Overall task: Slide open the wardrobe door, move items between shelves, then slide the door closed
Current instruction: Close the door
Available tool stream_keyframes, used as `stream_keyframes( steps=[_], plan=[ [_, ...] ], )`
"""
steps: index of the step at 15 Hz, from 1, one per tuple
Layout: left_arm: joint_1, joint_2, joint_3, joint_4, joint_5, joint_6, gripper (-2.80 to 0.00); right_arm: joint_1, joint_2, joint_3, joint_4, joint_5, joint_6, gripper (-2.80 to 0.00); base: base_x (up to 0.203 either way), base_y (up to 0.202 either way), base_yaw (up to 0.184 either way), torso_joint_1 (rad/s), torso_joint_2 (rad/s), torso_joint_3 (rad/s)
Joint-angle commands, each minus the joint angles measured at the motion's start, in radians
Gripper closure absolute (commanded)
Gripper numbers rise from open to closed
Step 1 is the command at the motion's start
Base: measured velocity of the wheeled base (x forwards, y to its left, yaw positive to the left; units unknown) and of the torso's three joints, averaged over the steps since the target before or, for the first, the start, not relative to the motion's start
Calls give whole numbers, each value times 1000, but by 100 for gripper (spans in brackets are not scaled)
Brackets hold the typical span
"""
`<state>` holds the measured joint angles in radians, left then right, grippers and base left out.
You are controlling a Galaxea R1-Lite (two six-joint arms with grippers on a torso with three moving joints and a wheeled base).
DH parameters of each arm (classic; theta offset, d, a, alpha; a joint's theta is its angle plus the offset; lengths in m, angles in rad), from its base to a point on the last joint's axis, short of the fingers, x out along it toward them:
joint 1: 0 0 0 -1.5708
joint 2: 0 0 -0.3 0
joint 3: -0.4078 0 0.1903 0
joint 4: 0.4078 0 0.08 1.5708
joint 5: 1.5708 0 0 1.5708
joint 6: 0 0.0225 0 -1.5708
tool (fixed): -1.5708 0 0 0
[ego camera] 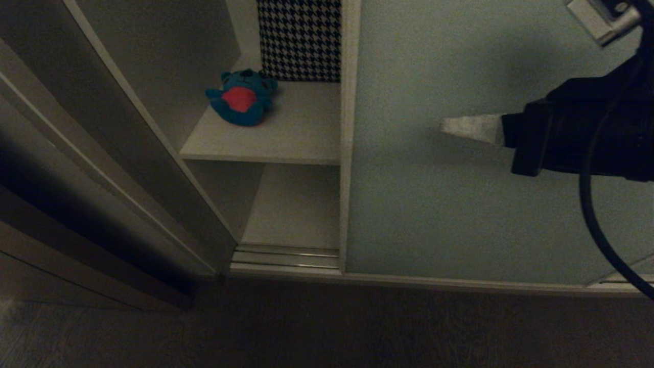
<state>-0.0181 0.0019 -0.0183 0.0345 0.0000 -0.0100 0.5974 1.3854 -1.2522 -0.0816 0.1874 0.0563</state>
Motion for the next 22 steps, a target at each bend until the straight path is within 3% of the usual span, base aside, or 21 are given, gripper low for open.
stream_keyframes(
  steps=[1, 4, 6, 11, 13, 16, 19, 22],
  plan=[
    [1, 1, 0, 1, 0, -1, 0, -15, -141, 51, 46, 3, -14, 0, 0, 0, 0, 0, 0, 0],
    [1, 1, 0, 1, 0, -1, 0, -126, -234, 108, 146, 10, -15, 0, 0, 0, 0, 0, 0, 0],
    [1, 1, 0, 1, 0, -1, 0, -256, -283, 143, 202, 12, -17, 0, 0, 0, 0, 0, 0, 0],
    [1, 1, 0, 0, 0, -1, 0, -737, -382, 305, 257, 54, -24, 0, 0, 0, 0, 0, 0, 0],
    [1, 1, 0, 0, 0, -1, 0, -900, -408, 405, 257, 79, -30, 0, 0, 0, 0, 0, 0, 0],
    [1, 1, 0, 0, 0, -1, 0, -1142, -407, 453, 247, 100, -33, 0, 0, 0, 0, 0, 0, 0],
    [1, 1, 0, -1, 0, -1, 0, -1274, -377, 456, 238, 118, -29, 0, 0, 0, 0, 0, 0, 0],
    [1, 1, 0, 1, 0, -1, 0, -1288, -268, 397, 97, 212, -4, 0, 0, 0, 0, 0, 0, 0]
  ],
)
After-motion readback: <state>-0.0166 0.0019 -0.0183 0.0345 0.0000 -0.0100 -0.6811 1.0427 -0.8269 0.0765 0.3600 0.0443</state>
